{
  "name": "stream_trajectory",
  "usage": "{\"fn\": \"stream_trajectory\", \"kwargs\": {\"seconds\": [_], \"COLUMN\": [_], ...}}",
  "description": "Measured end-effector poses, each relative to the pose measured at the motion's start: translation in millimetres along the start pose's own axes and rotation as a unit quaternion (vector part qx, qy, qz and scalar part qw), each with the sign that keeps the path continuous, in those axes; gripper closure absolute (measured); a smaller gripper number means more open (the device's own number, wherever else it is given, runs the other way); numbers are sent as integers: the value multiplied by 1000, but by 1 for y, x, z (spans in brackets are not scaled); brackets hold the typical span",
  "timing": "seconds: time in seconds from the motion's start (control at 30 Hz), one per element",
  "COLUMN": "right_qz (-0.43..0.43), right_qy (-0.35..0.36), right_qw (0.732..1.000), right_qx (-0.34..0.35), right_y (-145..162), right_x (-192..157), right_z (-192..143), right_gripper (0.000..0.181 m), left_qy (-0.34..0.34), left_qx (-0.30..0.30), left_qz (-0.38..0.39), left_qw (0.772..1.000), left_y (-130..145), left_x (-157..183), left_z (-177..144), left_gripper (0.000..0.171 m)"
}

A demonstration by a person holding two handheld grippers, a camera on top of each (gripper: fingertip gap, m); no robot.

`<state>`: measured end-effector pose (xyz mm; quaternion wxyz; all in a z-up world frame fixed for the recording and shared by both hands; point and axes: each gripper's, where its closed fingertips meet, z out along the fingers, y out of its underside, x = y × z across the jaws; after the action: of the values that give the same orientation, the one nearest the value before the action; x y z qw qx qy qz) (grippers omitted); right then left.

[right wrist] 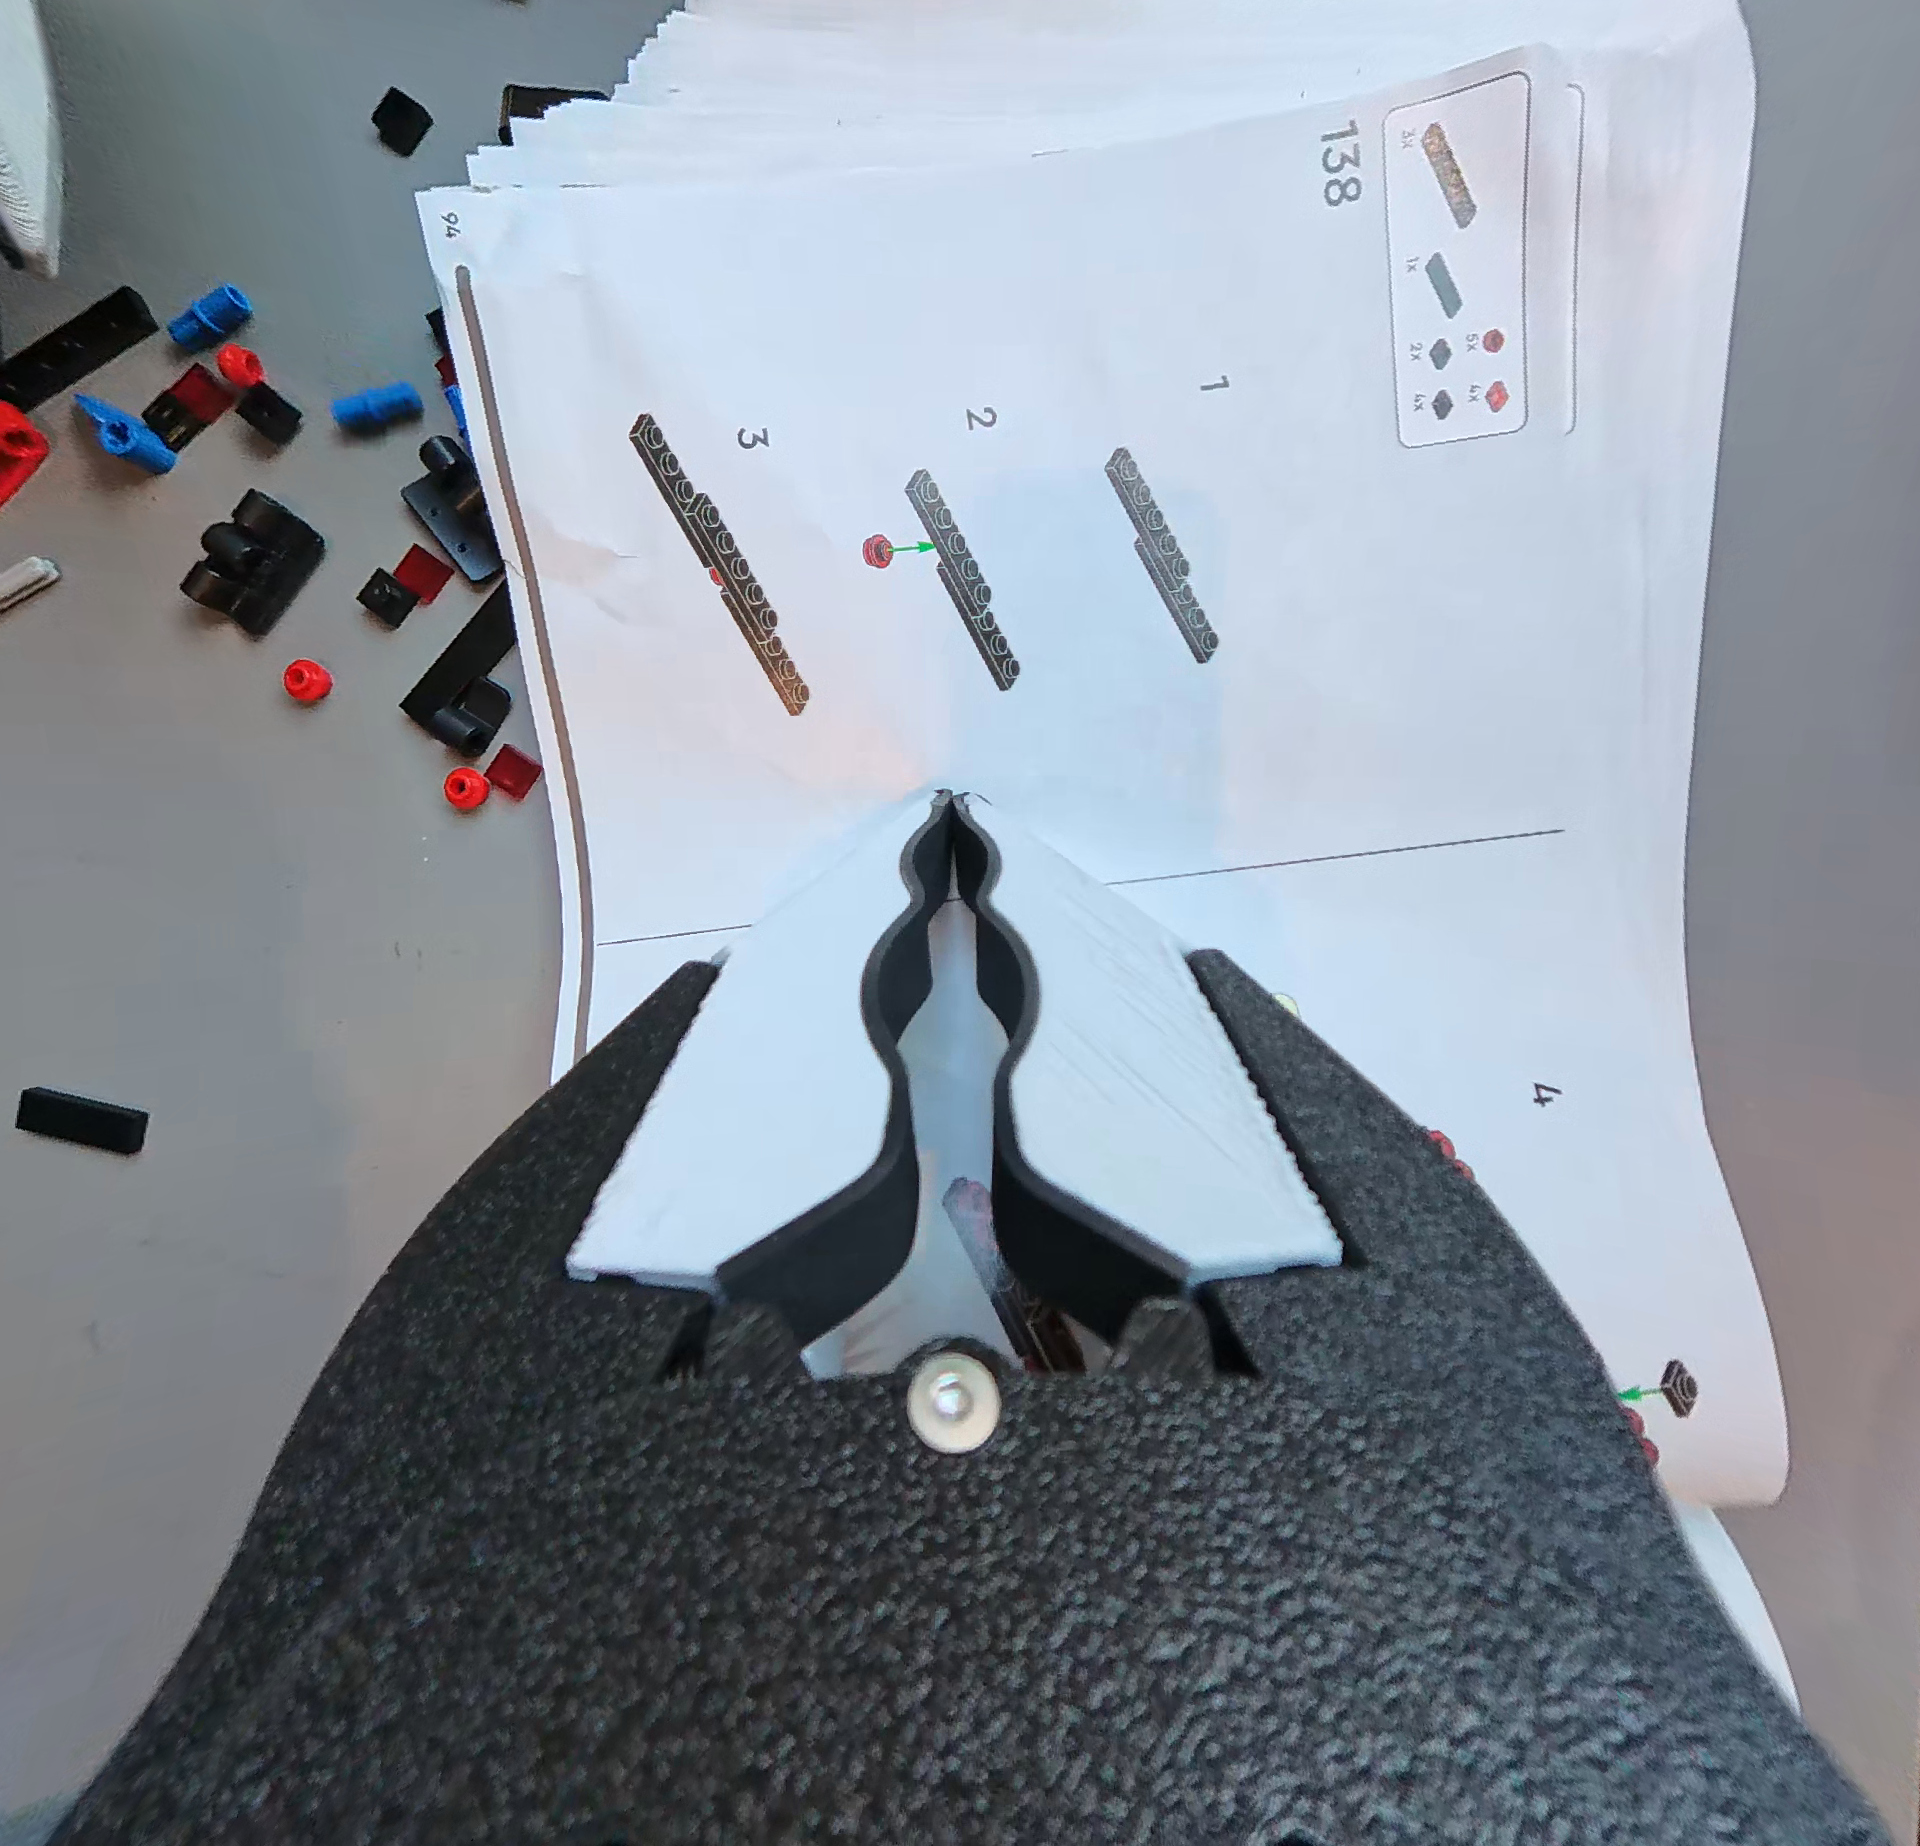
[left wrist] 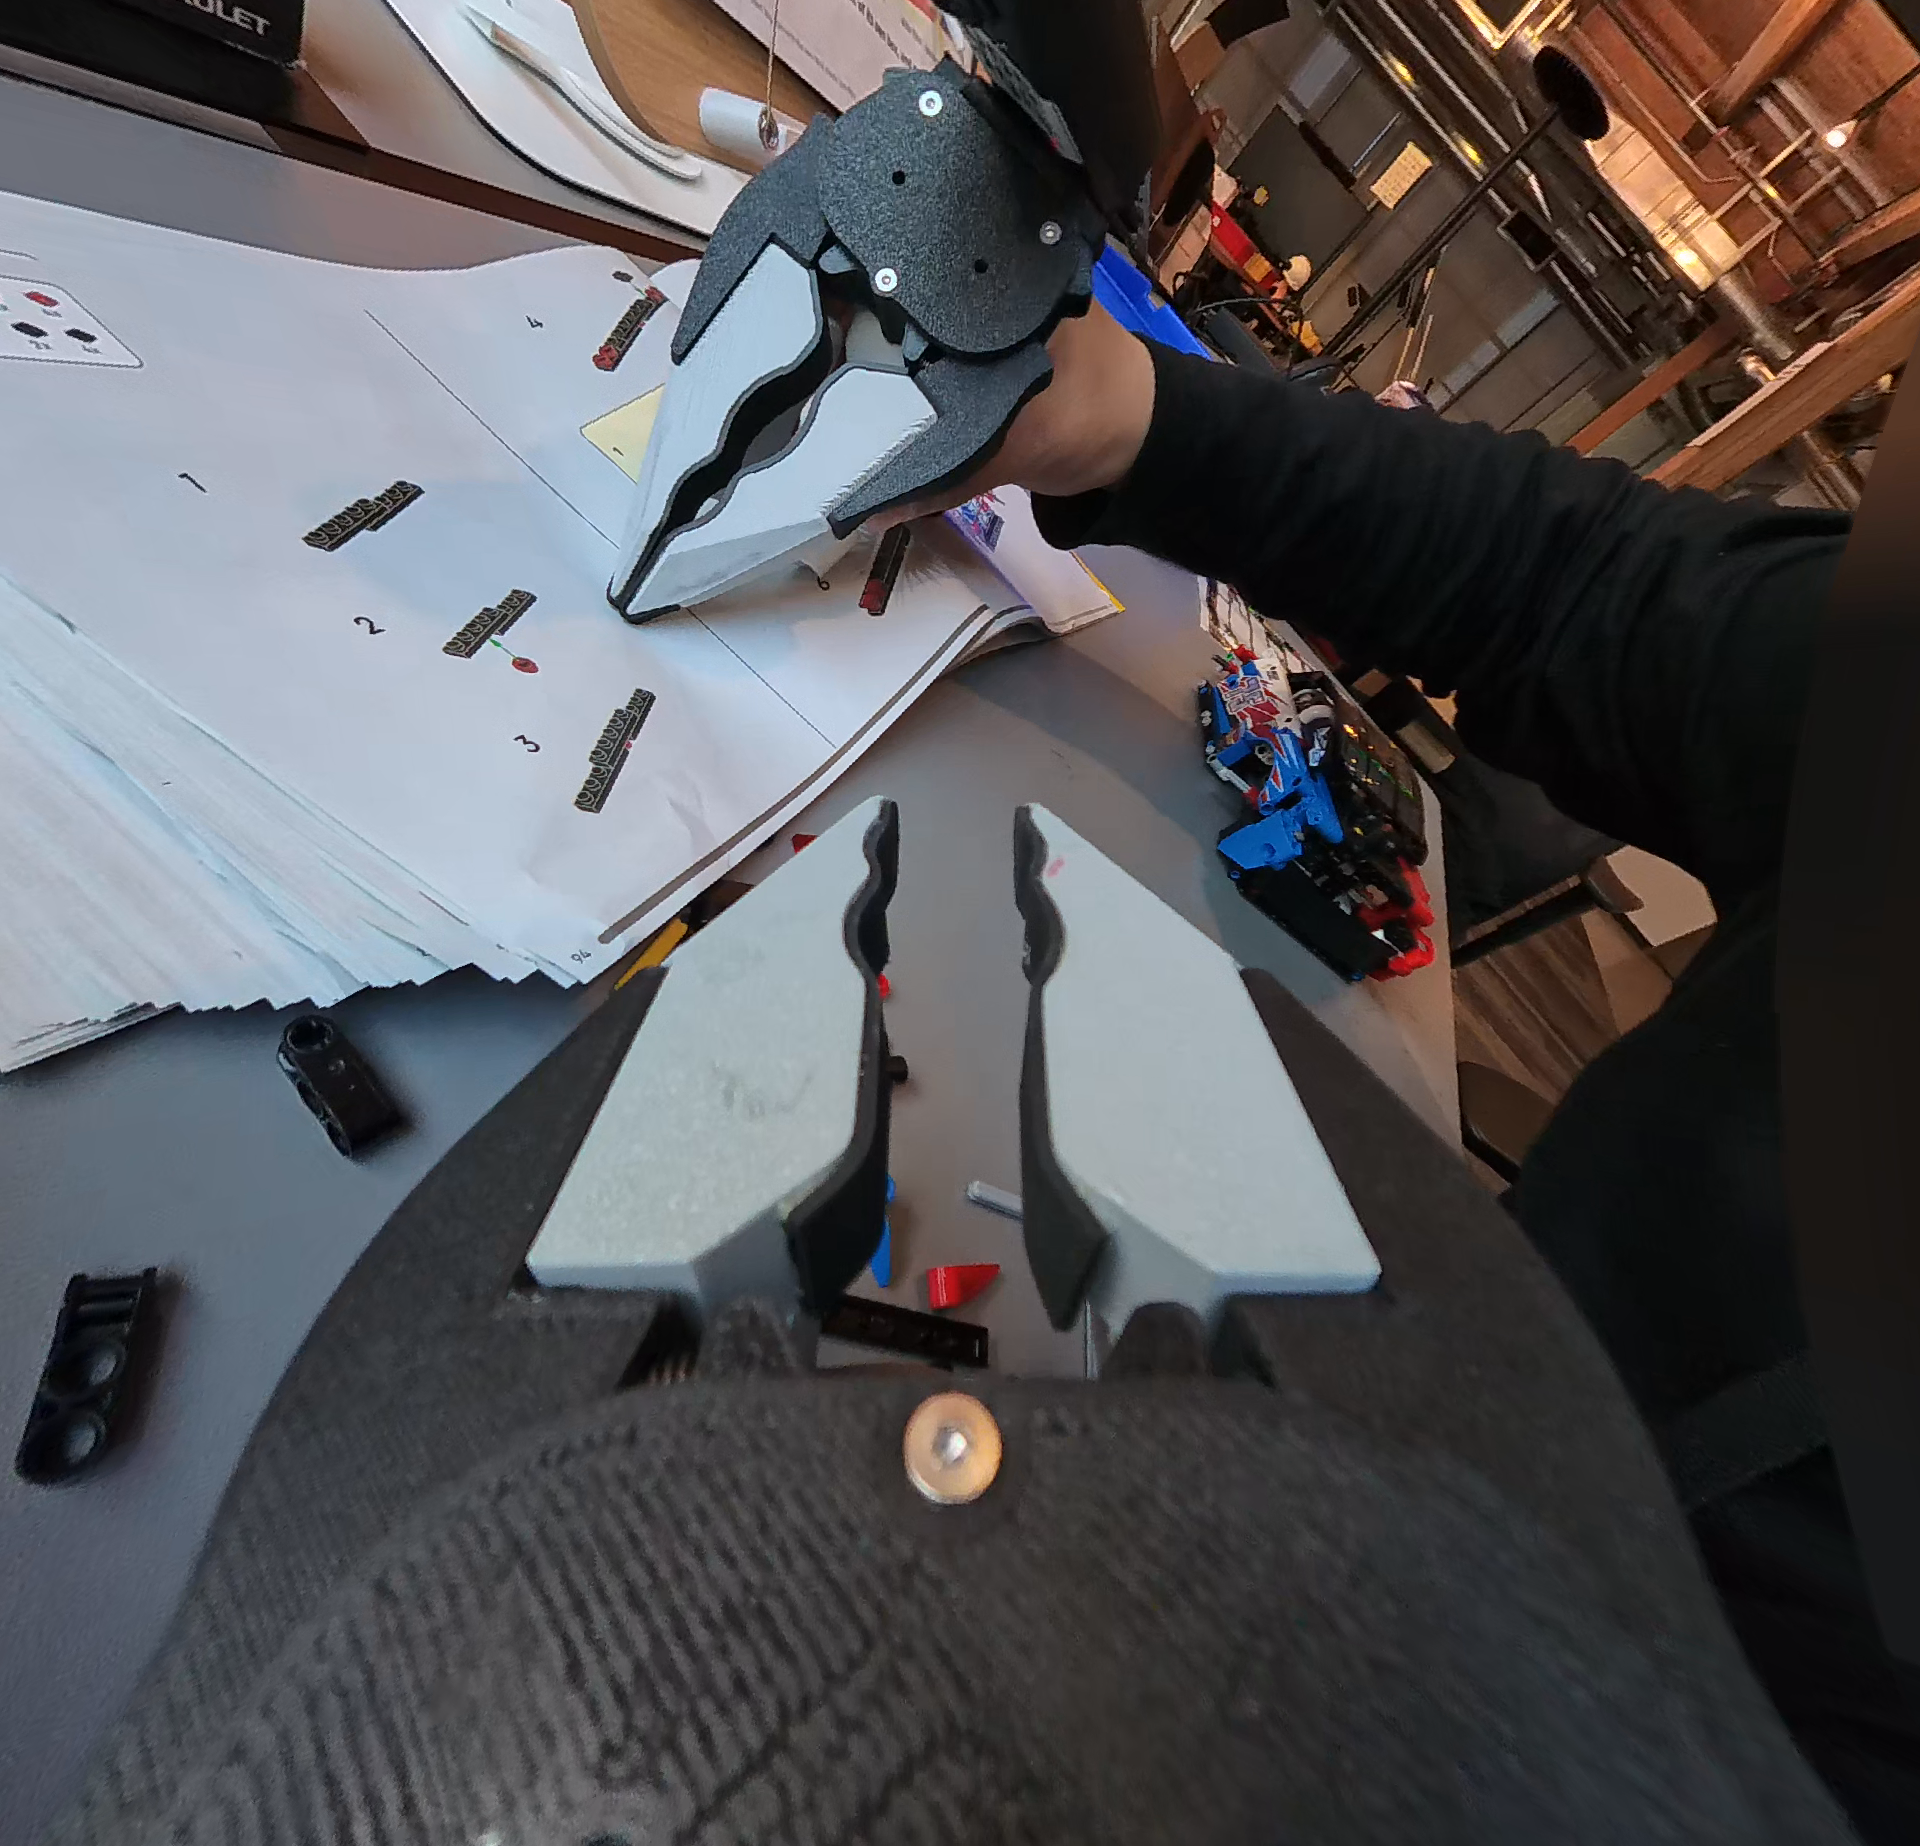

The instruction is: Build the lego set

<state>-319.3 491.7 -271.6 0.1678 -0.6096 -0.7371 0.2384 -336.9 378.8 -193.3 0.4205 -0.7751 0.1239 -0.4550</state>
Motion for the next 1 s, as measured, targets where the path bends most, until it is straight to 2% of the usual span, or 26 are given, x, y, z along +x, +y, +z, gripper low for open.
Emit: {"fn": "stream_trajectory", "kwargs": {"seconds": [0.8,1.0], "right_qz": [2,-3], "right_qy": [6,43], "right_qw": [1000,999], "right_qx": [-9,-20], "right_y": [-1,-3], "right_x": [3,19], "right_z": [0,1], "right_gripper": [181,181], "left_qy": [0,-8], "left_qx": [3,4], "left_qz": [16,23], "left_qw": [1000,1000], "left_y": [-2,-3], "left_x": [7,6], "left_z": [-2,-3], "left_gripper": [152,152]}}
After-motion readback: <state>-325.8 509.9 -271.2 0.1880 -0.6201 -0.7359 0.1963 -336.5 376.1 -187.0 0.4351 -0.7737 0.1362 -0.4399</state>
